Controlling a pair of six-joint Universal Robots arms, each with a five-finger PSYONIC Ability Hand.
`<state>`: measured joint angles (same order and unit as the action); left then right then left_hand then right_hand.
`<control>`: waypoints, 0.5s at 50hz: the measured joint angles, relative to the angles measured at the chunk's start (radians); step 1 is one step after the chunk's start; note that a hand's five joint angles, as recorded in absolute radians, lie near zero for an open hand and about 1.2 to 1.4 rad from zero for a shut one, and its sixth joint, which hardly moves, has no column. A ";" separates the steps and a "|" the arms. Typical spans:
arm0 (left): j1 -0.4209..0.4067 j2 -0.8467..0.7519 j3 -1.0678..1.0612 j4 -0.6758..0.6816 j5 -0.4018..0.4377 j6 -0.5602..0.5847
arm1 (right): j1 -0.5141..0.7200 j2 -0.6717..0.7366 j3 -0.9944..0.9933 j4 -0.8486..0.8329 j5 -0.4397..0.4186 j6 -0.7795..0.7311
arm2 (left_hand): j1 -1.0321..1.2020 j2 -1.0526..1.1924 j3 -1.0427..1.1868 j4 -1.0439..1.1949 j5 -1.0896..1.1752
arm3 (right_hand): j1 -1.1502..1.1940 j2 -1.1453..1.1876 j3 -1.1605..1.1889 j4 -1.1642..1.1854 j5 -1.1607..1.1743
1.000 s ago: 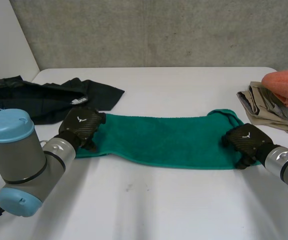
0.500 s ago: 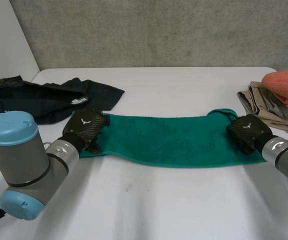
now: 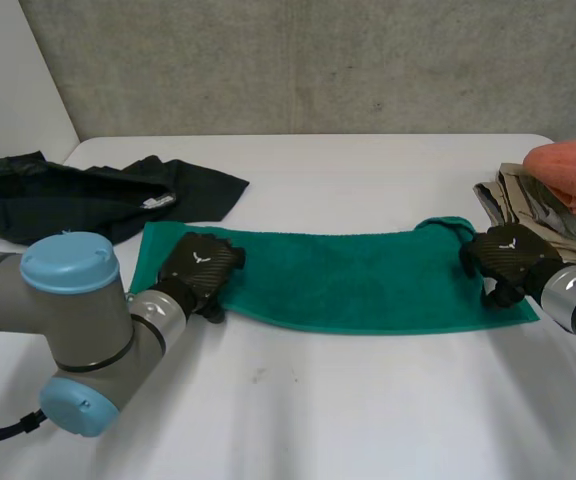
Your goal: Fold the laundry.
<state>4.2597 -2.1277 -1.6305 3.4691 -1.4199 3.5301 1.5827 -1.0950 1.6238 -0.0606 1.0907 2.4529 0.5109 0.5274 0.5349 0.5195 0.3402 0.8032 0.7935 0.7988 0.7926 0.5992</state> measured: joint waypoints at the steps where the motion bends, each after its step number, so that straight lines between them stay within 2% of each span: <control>1: -0.001 -0.010 0.008 0.000 0.000 0.000 | -0.001 -0.005 0.008 0.003 -0.002 0.001 | 0.002 0.000 0.000 0.001 0.002 | 0.000 0.000 0.000 0.000 0.000; 5: -0.003 -0.047 0.045 -0.001 -0.001 0.002 | -0.002 -0.017 0.035 0.004 -0.006 0.000 | 0.014 0.008 0.006 0.011 0.014 | 0.000 0.000 0.000 0.000 0.000; 8: -0.003 -0.070 0.070 -0.001 -0.002 0.002 | -0.003 -0.020 0.049 0.002 -0.008 -0.002 | 0.102 0.081 0.073 0.084 0.091 | 0.000 0.000 0.000 0.000 0.000; 9: -0.002 -0.082 0.082 -0.001 -0.003 0.002 | -0.003 -0.020 0.055 0.000 -0.008 -0.003 | 0.208 0.173 0.159 0.178 0.179 | 0.000 0.000 0.000 0.000 0.000; 13: 0.001 -0.106 0.111 -0.002 -0.004 0.001 | -0.005 -0.020 0.069 -0.004 -0.008 -0.005 | 0.324 0.299 0.290 0.298 0.296 | 0.000 0.000 0.000 0.000 0.000; 14: 0.003 -0.109 0.117 -0.002 -0.005 0.001 | -0.007 -0.020 0.073 -0.005 -0.008 -0.006 | 0.474 0.446 0.427 0.445 0.439 | 0.000 0.000 0.000 0.000 0.000; 16: 0.005 -0.110 0.122 -0.003 -0.005 -0.001 | -0.010 -0.019 0.078 -0.007 -0.008 -0.006 | 0.548 0.523 0.511 0.531 0.526 | 0.000 0.000 0.000 0.000 0.000; 19: 0.007 -0.107 0.124 -0.004 -0.005 -0.002 | -0.013 -0.019 0.082 -0.009 -0.008 -0.006 | 0.548 0.535 0.524 0.545 0.537 | 0.000 0.000 0.000 0.000 0.000; 21: 0.006 -0.101 0.121 -0.007 -0.005 -0.002 | -0.014 -0.019 0.085 -0.010 -0.008 -0.006 | 0.494 0.480 0.470 0.493 0.494 | 0.000 0.000 0.000 0.000 0.000; 22: 0.006 -0.098 0.119 -0.010 -0.005 -0.001 | -0.015 -0.019 0.085 -0.010 -0.008 -0.006 | 0.381 0.379 0.376 0.391 0.397 | 0.000 0.000 0.000 0.000 0.000; 25: 0.005 -0.087 0.114 -0.022 -0.004 0.000 | -0.015 -0.019 0.086 -0.010 -0.008 -0.006 | 0.324 0.319 0.314 0.326 0.331 | 0.000 0.000 0.000 0.000 0.000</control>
<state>4.2650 -2.2143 -1.5166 3.4467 -1.4240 3.5302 1.5674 -1.1144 1.7099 -0.0707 1.0830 2.4465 0.8352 0.8462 0.8484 0.8460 0.6711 0.8032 0.7935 0.7988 0.7926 0.5988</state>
